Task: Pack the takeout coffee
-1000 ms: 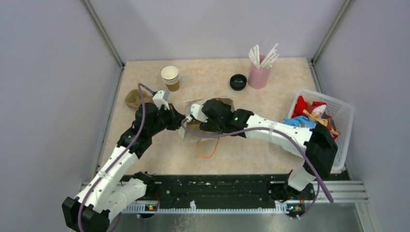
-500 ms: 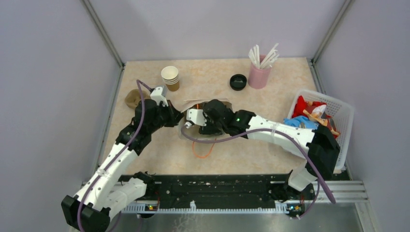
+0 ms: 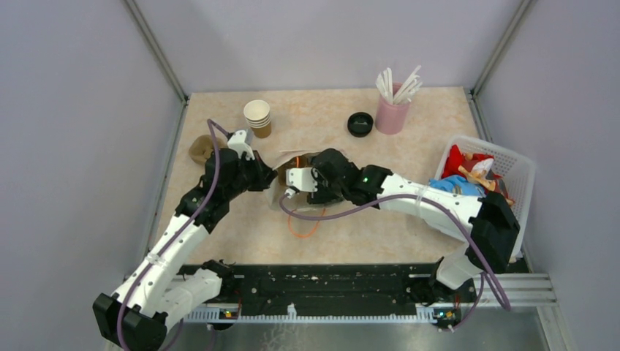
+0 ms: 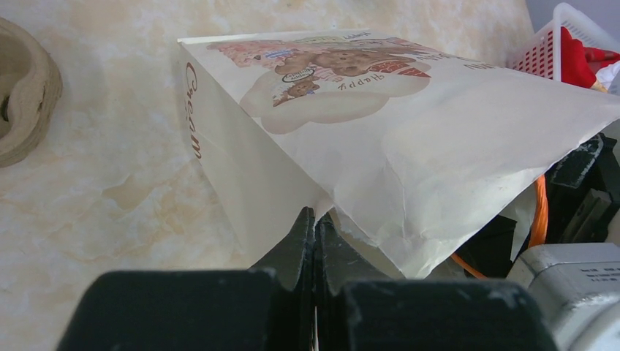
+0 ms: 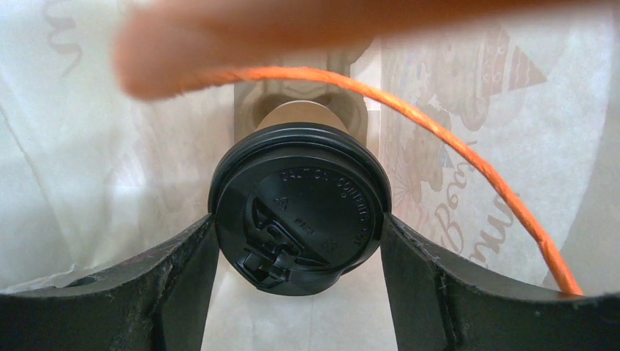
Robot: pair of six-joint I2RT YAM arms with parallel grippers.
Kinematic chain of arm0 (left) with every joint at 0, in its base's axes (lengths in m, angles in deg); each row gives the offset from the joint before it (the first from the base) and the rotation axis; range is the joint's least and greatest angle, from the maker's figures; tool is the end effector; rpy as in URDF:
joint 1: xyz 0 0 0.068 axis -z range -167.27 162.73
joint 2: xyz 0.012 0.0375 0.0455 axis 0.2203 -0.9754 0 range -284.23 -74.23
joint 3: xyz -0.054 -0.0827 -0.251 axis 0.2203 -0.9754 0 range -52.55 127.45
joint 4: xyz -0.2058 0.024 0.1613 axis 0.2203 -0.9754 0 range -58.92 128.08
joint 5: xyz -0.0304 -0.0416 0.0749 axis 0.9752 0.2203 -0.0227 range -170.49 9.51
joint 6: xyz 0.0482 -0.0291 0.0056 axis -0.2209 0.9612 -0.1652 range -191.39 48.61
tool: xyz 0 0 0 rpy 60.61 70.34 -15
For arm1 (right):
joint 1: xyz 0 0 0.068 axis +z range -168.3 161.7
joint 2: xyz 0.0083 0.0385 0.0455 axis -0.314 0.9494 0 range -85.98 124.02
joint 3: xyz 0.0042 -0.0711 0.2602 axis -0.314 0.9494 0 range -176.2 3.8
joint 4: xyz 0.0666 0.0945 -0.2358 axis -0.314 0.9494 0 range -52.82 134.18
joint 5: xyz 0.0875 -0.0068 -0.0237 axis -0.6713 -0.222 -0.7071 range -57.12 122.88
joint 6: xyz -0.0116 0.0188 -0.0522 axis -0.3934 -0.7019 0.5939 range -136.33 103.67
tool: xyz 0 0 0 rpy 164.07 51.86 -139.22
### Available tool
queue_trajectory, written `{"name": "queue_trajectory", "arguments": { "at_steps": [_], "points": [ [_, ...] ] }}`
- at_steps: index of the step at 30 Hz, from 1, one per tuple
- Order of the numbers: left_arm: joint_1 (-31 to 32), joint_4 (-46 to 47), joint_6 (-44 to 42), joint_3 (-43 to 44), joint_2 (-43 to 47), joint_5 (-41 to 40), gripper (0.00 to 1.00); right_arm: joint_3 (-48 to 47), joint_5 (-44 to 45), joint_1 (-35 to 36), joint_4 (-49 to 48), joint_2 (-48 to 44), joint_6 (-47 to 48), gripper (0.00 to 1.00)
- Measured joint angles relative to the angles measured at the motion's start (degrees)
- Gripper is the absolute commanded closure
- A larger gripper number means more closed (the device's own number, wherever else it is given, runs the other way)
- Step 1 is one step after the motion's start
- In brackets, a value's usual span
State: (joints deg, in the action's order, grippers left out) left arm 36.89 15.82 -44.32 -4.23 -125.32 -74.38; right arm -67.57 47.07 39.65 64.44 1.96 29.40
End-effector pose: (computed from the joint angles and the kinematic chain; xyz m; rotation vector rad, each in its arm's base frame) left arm 0.1878 -0.0888 0.3166 0.0179 2.0707 -0.6693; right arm 0.1912 0.2870 0.2835 -1.7409 1.5239 -0.1812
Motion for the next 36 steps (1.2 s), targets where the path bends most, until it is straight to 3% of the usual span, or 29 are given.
{"name": "queue_trajectory", "arguments": {
  "at_steps": [18, 36],
  "points": [
    [0.00, -0.72, -0.24, 0.68, -0.59, 0.26, 1.00, 0.02, 1.33, -2.34, -4.46, 5.33, 8.22, 0.28],
    [0.20, -0.96, -1.18, 1.53, -1.09, 0.24, 1.00, 0.83, 1.27, -4.50, -9.97, 7.13, 9.11, 0.28]
  ]
}}
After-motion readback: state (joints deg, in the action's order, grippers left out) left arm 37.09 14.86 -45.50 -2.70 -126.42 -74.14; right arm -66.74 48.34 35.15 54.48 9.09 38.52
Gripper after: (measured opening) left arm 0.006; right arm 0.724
